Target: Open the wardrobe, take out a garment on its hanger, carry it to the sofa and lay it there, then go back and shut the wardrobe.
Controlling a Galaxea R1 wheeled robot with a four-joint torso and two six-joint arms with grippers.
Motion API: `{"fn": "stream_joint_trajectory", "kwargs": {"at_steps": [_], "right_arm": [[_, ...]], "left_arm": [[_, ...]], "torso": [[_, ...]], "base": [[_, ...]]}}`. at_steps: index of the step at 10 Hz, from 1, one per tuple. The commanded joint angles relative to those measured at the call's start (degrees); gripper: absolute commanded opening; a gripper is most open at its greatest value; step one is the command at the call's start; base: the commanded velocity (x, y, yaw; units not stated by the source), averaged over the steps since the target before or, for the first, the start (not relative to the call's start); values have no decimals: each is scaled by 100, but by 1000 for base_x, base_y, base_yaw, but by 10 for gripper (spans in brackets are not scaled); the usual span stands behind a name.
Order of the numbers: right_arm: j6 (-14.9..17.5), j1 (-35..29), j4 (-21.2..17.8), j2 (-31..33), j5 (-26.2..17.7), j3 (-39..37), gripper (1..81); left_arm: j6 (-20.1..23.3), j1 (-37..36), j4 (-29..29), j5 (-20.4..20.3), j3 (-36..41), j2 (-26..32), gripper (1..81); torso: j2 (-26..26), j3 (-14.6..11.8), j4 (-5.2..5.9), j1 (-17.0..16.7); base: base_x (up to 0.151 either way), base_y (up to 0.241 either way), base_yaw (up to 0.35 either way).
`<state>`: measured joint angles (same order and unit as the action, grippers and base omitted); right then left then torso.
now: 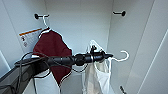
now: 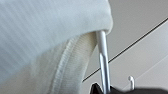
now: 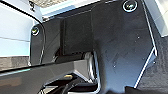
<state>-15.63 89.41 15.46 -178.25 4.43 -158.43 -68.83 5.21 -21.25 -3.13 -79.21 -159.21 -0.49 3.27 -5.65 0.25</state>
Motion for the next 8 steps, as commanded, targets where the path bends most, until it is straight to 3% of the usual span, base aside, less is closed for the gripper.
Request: {"fn": "stream_joint_trajectory", "kwargs": {"at_steps": [1,8], "right_arm": [[25,-190,19,-46,-284,50,811],[34,-190,36,-46,-284,50,811]], "left_arm": [[98,-1069,-152,-161,73,3,10],[106,-1069,-186,-179,292,152,10]], "torso": [[0,0,0,0],[0,-2,0,-11]], "base": [[-84,0,0],[-105,0,0]]}}
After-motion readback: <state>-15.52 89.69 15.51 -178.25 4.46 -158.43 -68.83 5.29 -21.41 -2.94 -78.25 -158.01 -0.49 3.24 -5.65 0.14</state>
